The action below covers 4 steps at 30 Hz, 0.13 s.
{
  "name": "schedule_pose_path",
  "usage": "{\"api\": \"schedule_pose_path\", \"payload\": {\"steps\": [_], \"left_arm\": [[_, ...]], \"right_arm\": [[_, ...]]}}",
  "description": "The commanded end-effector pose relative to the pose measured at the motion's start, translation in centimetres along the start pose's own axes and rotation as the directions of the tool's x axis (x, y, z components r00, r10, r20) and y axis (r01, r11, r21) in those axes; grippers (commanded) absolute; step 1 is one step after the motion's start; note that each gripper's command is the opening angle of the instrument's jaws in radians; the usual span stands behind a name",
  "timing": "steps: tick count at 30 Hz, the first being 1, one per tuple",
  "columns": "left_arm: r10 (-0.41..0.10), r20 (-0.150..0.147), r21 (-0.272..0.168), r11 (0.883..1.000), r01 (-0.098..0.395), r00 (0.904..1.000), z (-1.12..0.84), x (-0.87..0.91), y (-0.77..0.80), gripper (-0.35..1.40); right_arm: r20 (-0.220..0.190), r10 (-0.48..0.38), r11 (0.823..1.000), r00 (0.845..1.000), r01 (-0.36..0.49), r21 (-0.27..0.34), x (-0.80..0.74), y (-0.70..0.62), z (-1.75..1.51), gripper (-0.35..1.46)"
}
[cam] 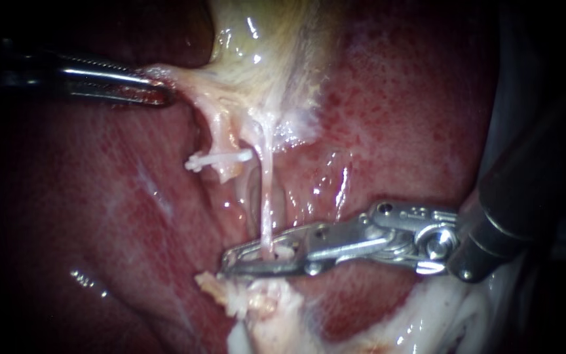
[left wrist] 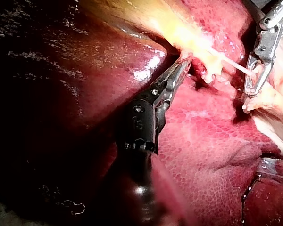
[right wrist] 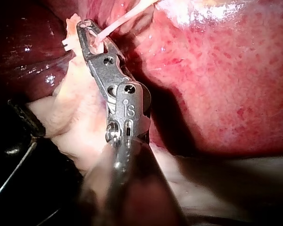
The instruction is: Clipping first clip right tube
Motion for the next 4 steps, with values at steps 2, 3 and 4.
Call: {"api": "schedule_pose_path", "payload": {"steps": [2,3,4], "left_arm": [[0.0,0.0,0.001,1.0,0.0,1.0,0.0,0.0,0.0,-0.35],[0.0,0.0,0.001,1.0,0.0,1.0,0.0,0.0,0.0,-0.35],[0.0,0.0,0.001,1.0,0.0,1.0,0.0,0.0,0.0,-0.35]], "right_arm": [[0.001,0.0,1.0,1.0,0.0,0.0,-0.01,0.0,0.0,-0.35],[0.001,-0.001,1.0,1.0,0.001,0.0,-0.01,0.0,0.0,-0.35],[0.001,-0.001,1.0,1.0,0.001,0.001,-0.01,0.01,0.0,-0.35]]}}
